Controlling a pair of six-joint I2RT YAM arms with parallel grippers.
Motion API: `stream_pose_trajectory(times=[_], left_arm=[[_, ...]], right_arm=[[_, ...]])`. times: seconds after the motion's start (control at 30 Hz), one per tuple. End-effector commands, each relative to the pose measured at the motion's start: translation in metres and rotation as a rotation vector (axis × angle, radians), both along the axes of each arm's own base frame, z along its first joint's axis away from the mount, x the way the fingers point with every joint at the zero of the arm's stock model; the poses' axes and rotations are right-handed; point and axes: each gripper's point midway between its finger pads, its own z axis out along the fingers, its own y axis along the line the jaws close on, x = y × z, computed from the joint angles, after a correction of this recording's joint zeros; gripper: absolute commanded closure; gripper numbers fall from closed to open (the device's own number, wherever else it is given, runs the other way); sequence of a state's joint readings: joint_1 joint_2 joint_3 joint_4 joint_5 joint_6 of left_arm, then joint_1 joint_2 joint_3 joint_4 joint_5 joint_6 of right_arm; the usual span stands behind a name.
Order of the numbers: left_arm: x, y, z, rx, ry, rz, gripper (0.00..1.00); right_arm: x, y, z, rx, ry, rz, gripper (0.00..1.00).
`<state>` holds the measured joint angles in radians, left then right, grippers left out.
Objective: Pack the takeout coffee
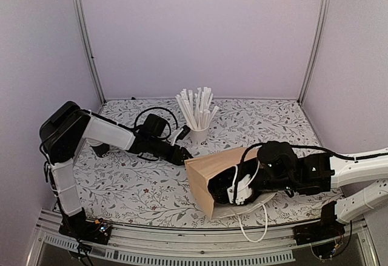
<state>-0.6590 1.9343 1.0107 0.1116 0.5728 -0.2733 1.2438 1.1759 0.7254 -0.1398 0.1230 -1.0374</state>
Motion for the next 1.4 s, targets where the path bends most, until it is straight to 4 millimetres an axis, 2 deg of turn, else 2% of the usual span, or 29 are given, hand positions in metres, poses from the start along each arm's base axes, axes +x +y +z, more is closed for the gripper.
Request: stream_pose_trajectory(times=[0.0, 0.2, 0.43, 0.67, 0.83, 1.2, 1.37], left_arm=[[-0.01, -0.019, 0.008, -0.06, -0.01, -0.072, 0.46], [-0.017, -0.021, 0.003, -0.077, 0.009, -0.087, 0.46], [-0.023, -0.022, -0.003, -0.091, 0.032, -0.109, 0.46], [-0.029, -0.025, -0.006, -0.12, 0.051, -0.144, 0.46], [-0.035, -0.028, 0.001, -0.161, 0.055, -0.194, 0.47], [-0.062, -0.032, 0.003, -0.217, 0.141, -0.293, 0.49], [-0.076, -0.036, 0.003, -0.228, 0.17, -0.331, 0.49]], right_arm=[[0.002, 0.006, 0.0, 0.015, -0.028, 0.003, 0.69], [0.004, 0.014, 0.0, 0.024, -0.033, 0.009, 0.69], [0.009, 0.015, -0.017, -0.038, -0.015, -0.014, 0.69], [0.013, 0.02, -0.006, -0.035, 0.001, -0.036, 0.69], [0.013, 0.027, 0.0, -0.06, 0.031, -0.037, 0.69], [0.017, 0.027, -0.025, -0.248, 0.196, -0.164, 0.69], [0.012, 0.024, -0.03, -0.315, 0.285, -0.214, 0.69]])
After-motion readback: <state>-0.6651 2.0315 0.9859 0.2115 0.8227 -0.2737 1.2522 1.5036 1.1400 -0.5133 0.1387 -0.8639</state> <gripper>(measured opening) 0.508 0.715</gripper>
